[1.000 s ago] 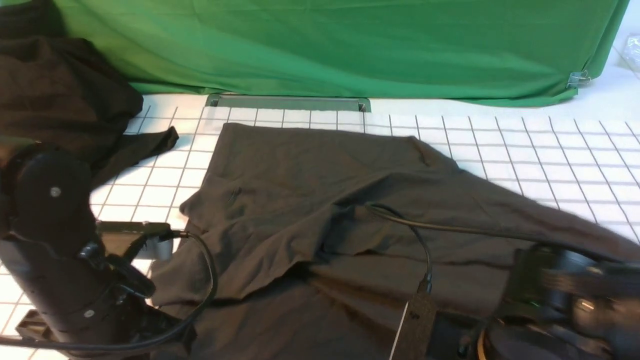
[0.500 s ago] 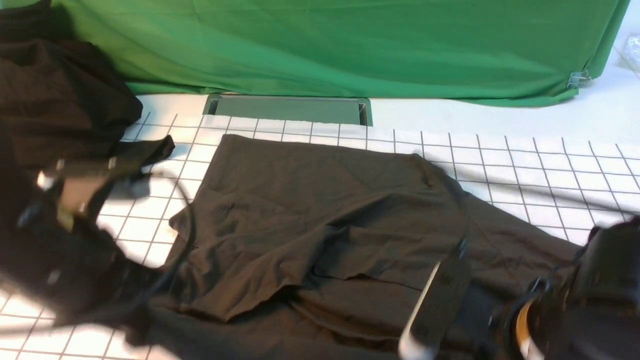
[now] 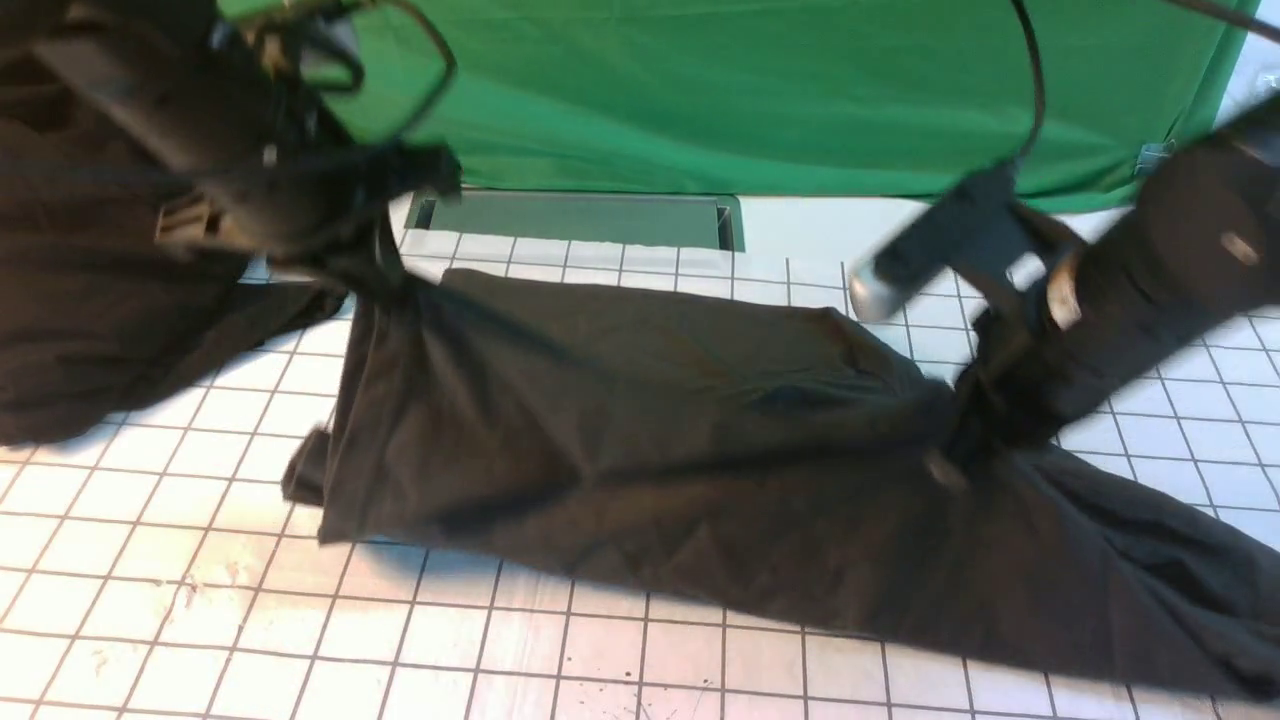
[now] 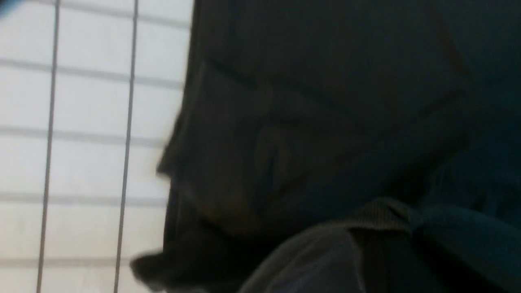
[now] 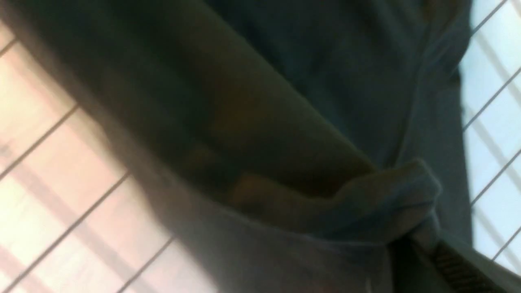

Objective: Fold a long-sleeved shirt over a white checkered tablecloth.
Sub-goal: 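Fold the black garment in half by bringing its near edge over to the far edge, then pull the folded dark garment lengthwise by its ends to straighten it flat on the table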

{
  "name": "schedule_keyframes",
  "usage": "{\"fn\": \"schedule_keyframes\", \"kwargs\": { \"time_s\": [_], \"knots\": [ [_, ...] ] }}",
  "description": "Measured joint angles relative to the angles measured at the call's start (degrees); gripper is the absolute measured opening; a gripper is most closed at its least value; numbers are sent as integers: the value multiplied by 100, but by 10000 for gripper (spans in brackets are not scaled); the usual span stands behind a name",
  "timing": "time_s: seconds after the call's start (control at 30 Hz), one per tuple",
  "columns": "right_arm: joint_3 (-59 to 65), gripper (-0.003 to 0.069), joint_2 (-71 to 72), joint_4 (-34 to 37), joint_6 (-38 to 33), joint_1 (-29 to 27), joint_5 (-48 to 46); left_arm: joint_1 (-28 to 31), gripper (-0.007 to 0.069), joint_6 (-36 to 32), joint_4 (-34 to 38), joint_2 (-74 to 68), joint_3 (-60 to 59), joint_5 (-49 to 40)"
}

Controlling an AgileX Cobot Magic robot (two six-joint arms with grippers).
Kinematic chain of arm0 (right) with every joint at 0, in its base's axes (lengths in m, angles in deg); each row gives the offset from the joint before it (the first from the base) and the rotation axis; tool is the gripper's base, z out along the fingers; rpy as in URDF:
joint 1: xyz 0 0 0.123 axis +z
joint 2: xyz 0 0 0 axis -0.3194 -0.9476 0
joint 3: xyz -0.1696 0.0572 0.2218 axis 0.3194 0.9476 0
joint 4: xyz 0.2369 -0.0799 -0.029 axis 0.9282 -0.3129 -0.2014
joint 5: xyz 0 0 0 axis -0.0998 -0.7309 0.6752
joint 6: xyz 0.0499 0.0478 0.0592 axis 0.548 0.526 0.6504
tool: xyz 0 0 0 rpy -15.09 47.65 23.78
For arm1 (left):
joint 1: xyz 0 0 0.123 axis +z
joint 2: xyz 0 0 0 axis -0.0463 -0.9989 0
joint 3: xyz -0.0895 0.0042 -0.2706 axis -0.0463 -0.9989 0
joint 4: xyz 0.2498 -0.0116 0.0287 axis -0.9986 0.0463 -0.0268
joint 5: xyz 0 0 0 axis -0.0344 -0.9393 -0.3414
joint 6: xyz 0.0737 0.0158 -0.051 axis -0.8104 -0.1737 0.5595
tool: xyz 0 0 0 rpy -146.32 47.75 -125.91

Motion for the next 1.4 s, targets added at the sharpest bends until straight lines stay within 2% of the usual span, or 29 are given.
{"fn": "schedule_keyframes", "kwargs": {
  "time_s": [0.1,0.3,0.5,0.8,0.87,0.93,0.97,1.0,1.07,1.1,1.13,1.17,1.2,1.23,1.3,1.4],
  "knots": [
    [-595,11,-609,0,-53,-166,-7,205,15,-121,255,-594,574,16],
    [-1706,11,-1654,0,-79,-404,20,324,15,-136,295,-1647,1460,159],
    [-2260,44,-2346,-20,-79,-448,381,381,15,-39,294,-2233,1766,604],
    [-2335,191,-2898,-254,-81,-458,1101,388,15,46,305,-2646,1766,1250],
    [-2335,278,-2922,-284,-13,-458,1225,388,31,159,203,-2666,1766,1320],
    [-2335,332,-2922,-296,55,-458,1289,388,48,165,150,-2666,1766,1348],
    [-2335,391,-2922,-303,96,-464,1369,388,83,170,85,-2666,1766,1418],
    [-2335,391,-2922,-302,96,-464,1371,388,89,170,75,-2666,1766,1431],
    [-2387,466,-2915,-315,118,-468,1343,388,188,177,15,-2666,1766,1557],
    [-2406,468,-2904,-315,123,-468,1313,388,203,177,8,-2666,1766,1584],
    [-2503,477,-2859,-315,129,-468,1174,388,261,177,-8,-2666,1766,1640],
    [-2518,477,-2859,-315,129,-468,1145,388,261,177,-8,-2666,1766,1641],
    [-2618,477,-2818,-321,135,-468,1020,388,304,177,-14,-2666,1794,1650],
    [-2802,470,-2714,-336,135,-468,788,388,379,178,-39,-2666,1883,1605],
    [-3044,449,-2544,-423,135,-468,457,388,447,183,-102,-2647,2073,1434],
    [-3420,379,-2287,-545,87,-476,-167,388,520,163,-255,-2577,2520,1079]
  ]
}}
